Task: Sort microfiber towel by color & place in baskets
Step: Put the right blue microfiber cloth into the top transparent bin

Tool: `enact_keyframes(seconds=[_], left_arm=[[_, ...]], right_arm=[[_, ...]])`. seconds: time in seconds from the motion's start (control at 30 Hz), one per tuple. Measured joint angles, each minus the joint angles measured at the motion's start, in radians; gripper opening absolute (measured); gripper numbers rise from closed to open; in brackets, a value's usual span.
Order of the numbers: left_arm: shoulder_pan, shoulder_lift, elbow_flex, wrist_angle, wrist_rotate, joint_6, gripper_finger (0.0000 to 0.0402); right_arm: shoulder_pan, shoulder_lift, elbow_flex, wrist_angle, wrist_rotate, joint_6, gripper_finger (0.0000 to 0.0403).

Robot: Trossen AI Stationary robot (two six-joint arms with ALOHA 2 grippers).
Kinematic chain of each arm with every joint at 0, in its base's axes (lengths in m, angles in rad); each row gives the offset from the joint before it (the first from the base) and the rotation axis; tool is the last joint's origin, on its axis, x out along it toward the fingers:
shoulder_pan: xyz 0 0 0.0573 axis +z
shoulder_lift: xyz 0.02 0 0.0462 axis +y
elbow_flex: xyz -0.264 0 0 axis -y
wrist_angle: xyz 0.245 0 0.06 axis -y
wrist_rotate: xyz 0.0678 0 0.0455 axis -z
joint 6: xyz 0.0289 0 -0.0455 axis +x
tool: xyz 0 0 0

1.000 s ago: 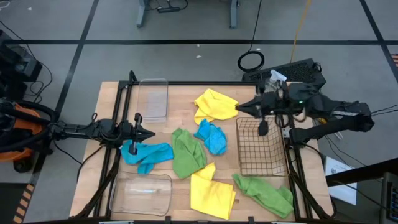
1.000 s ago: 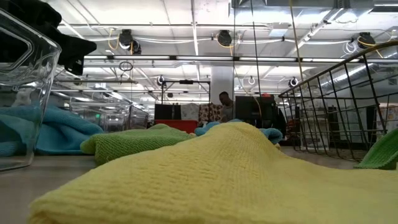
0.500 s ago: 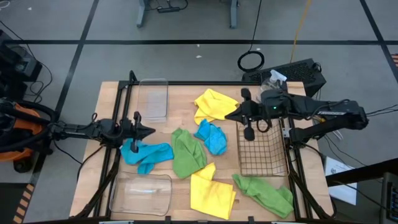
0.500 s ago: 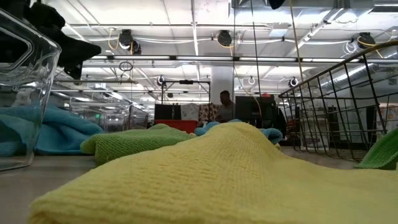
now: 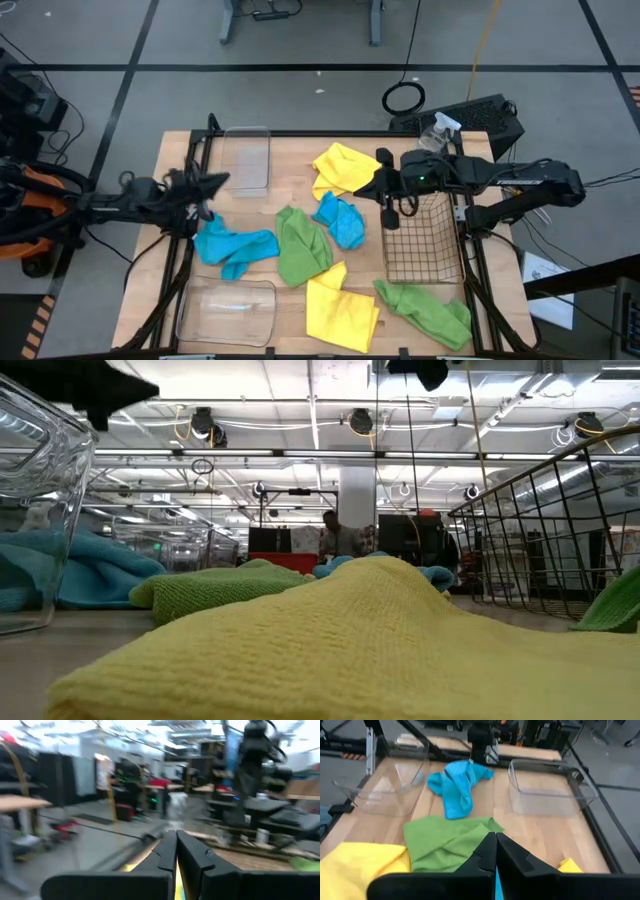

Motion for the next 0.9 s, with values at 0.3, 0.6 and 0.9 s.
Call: enact_keyframes(seconds=[0.3,0.6,0.9], left_arm=[[0.0,0.11,0.234,0.003,0.0,0.176,0.0017],[0.0,0.244,0.294,-0.005,0.128,0.175,0.0037],[0.0,0.485,0.295,-0.069,0.185,0.078,0.0056]], right_arm=[[0.0,0.1,0.0,-0.005,0.011,0.002,0.0],[0.0,0.231,0.0,0.009,0.082,0.119,0.0],[0.003,0.325,0.0,-0.006,0.103,0.273,0.0]])
